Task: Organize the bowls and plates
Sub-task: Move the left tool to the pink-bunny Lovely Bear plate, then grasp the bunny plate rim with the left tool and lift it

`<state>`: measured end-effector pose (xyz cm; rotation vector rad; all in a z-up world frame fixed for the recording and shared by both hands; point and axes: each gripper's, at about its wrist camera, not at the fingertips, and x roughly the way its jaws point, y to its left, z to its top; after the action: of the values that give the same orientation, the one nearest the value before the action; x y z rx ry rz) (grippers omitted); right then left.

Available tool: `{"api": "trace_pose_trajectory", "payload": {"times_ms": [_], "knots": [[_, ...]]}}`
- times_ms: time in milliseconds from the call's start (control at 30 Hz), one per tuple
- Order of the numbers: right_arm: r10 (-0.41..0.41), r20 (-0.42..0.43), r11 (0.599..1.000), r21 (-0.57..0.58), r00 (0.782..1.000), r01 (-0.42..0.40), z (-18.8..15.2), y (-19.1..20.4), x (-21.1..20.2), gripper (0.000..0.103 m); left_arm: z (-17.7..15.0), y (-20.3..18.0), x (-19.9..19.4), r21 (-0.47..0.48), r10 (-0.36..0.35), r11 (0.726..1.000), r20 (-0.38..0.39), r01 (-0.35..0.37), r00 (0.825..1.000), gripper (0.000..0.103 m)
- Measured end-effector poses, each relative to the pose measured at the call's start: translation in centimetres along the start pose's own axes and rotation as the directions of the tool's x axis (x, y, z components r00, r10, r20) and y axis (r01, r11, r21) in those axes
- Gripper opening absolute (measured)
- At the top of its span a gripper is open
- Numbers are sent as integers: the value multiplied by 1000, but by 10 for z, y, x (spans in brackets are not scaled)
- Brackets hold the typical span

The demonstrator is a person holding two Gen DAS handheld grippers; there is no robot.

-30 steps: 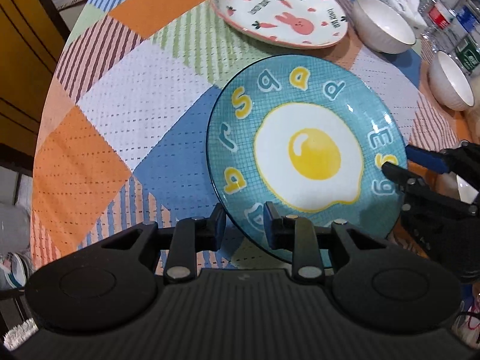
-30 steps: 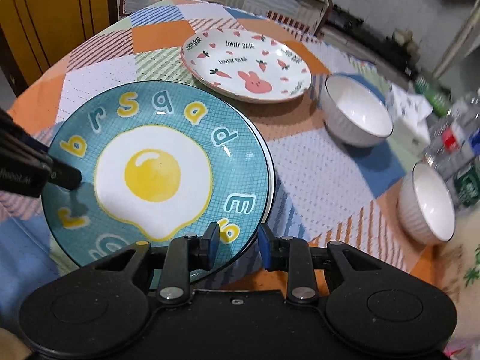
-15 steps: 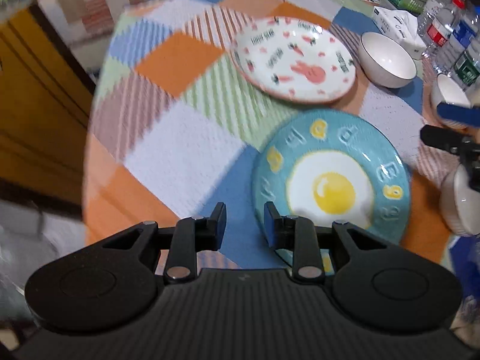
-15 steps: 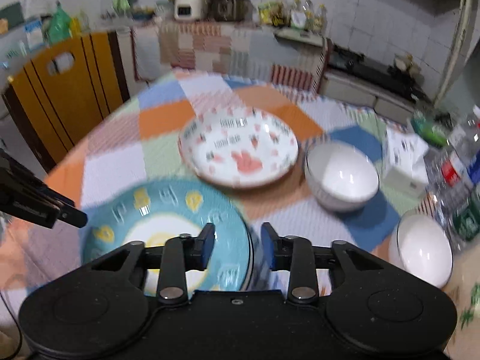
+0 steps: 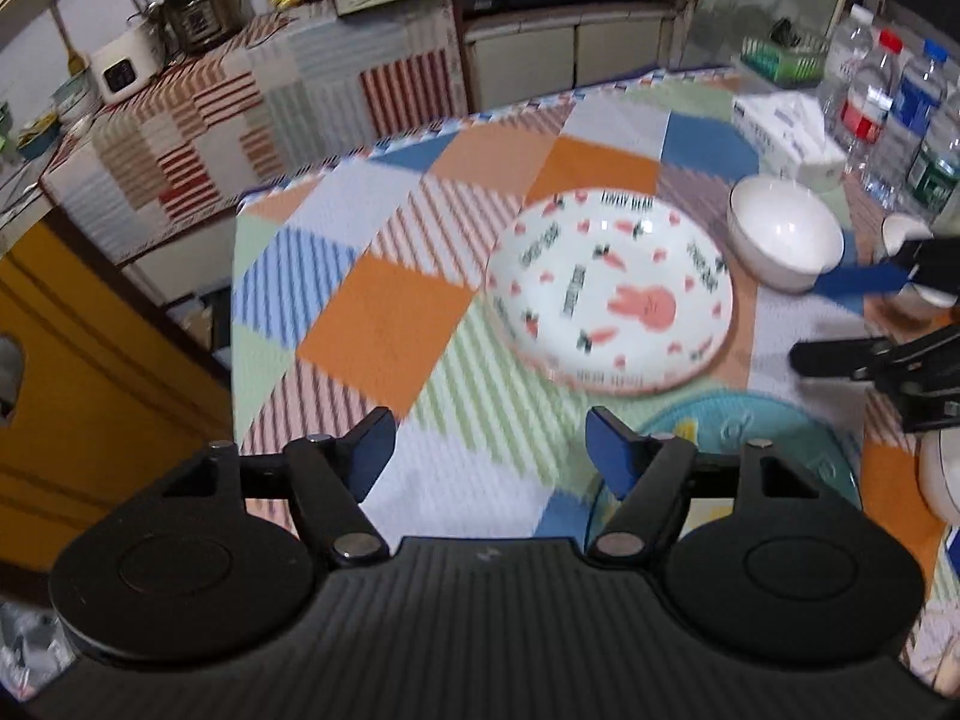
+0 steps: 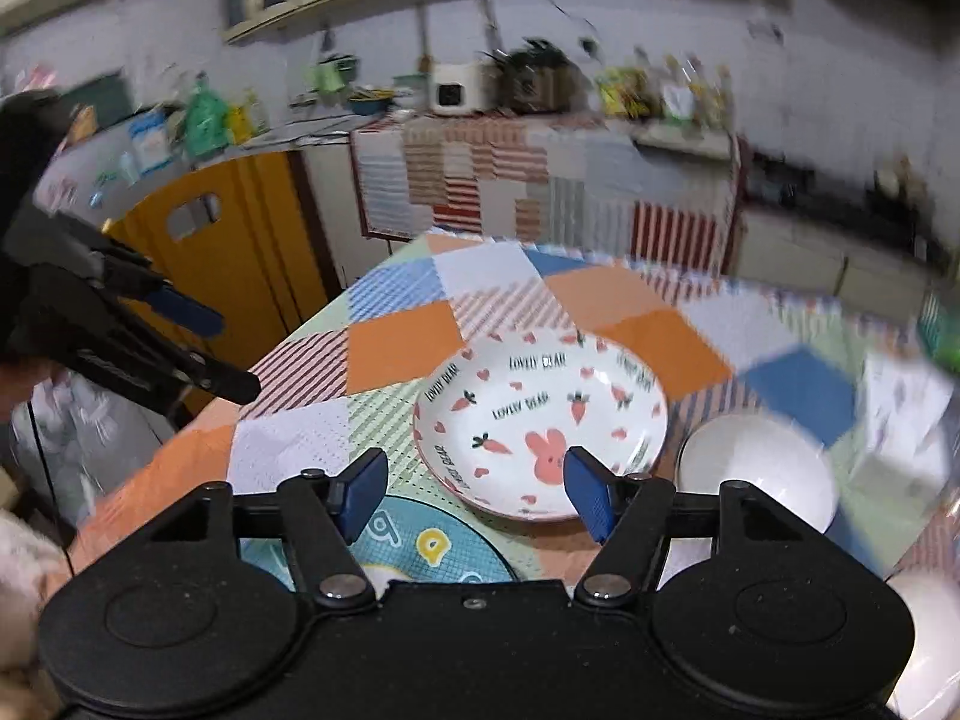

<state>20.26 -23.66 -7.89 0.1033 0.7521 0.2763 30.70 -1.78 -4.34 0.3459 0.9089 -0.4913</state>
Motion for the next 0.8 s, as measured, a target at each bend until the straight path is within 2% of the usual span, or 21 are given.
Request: {"api": "trace_pose_trajectory", "payload": {"times_ms": [167, 300, 533, 600, 733, 800], "knots": [[15, -99, 980, 199, 995, 5, -6, -39, 38, 70, 8, 12, 35, 4, -41, 999, 22, 41, 999, 77], [28, -119, 950, 311, 992, 10, -16, -60, 65, 70, 7, 20, 75, -15, -68, 998, 28, 69, 997, 77], [40, -123, 898, 441, 992, 19, -26, -83, 94, 68, 8, 20, 128, -36, -137, 990, 12, 137, 991, 76], [21, -123, 897, 441, 992, 36, -26, -85, 100, 65, 11, 20, 141, -50, -150, 987, -5, 150, 989, 74], [18, -96, 882, 471, 995, 30, -26, -88, 108, 48, 15, 26, 161, -119, -188, 976, -26, 184, 982, 69], [4, -91, 883, 469, 996, 39, -27, -86, 112, 42, 15, 30, 169, -154, -207, 968, -35, 199, 978, 56]]}}
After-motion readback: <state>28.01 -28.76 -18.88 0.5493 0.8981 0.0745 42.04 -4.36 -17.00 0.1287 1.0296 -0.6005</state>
